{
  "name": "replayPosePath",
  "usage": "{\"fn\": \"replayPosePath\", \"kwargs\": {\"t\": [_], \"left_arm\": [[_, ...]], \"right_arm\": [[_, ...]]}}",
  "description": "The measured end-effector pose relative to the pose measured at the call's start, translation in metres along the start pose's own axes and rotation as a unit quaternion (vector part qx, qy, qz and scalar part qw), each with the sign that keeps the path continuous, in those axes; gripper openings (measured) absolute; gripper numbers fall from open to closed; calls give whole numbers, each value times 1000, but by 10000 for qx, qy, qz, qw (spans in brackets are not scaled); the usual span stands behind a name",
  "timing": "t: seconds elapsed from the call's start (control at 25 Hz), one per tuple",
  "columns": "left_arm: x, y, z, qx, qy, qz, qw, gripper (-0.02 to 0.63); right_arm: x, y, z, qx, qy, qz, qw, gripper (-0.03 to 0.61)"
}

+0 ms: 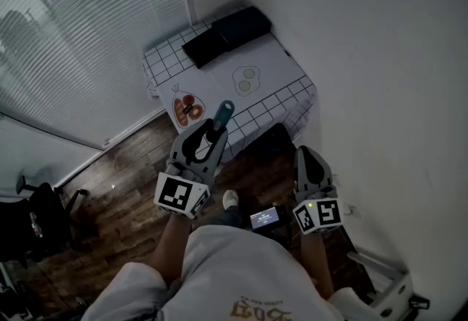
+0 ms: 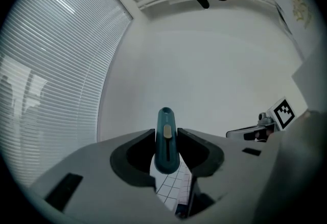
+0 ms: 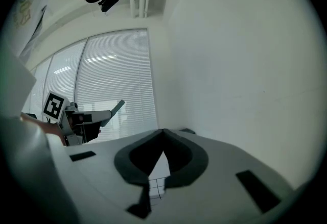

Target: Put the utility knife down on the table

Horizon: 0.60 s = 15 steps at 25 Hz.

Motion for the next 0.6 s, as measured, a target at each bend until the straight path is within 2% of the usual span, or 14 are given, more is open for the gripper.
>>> {"fn": "replayPosePath", "kwargs": {"t": [0.32,0.6], "left_arm": [[-40,-6,-17,-107,118,43,9999,143],[-72,-10,-44,-230,453,10,9987,143]], "right_arm": [[-14,-1,-49,-252,287,298,9988,8],[0,8,-102,-235,620,339,9972,8]]}}
Point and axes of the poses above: the fingertips, and each gripper's own axes: z backward along the fingers, x to its right, y out of its top, the point moved 5 cm from there along z, backward along the fingers, and after that the axes turned 9 degrees about -y, right-handed, at the moved point
